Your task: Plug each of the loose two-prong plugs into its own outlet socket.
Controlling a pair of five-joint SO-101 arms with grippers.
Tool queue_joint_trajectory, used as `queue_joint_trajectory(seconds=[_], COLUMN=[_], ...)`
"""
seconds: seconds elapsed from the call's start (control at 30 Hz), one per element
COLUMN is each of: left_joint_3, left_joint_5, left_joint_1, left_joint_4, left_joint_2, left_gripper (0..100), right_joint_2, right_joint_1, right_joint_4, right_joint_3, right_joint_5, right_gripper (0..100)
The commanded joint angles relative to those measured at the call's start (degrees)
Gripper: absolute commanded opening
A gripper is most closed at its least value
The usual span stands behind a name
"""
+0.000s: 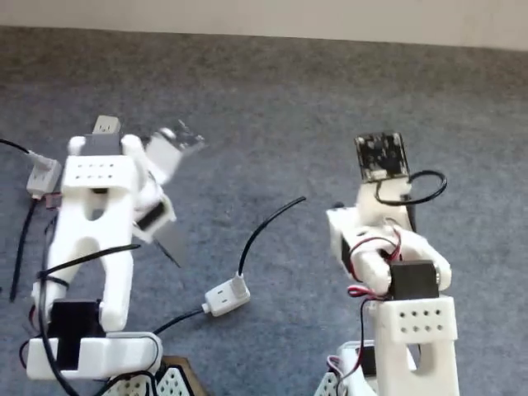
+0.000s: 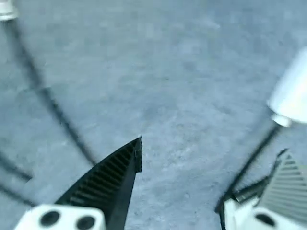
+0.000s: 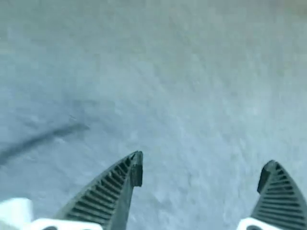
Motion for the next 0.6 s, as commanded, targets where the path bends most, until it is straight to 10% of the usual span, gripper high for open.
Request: queue_joint_trajectory(seconds=[0.0,0.57], left_joint_3=[9.01,22.64], left_joint_5=[-1.93,15.21], left_joint_1=[7.43,27.47], left_joint_4=[-1.14,-23.65], left_joint_2=[-0.66,-0.04], left_gripper=[40,35], right_joint_2=[-1.10,-1.10], right_joint_1=[5.23,5.67], right_joint_4=[-6.99,-18.86], right_joint_3=[11.91,29.67], right_joint_5=[2.29,2.29], right_gripper=[36.1,36.1])
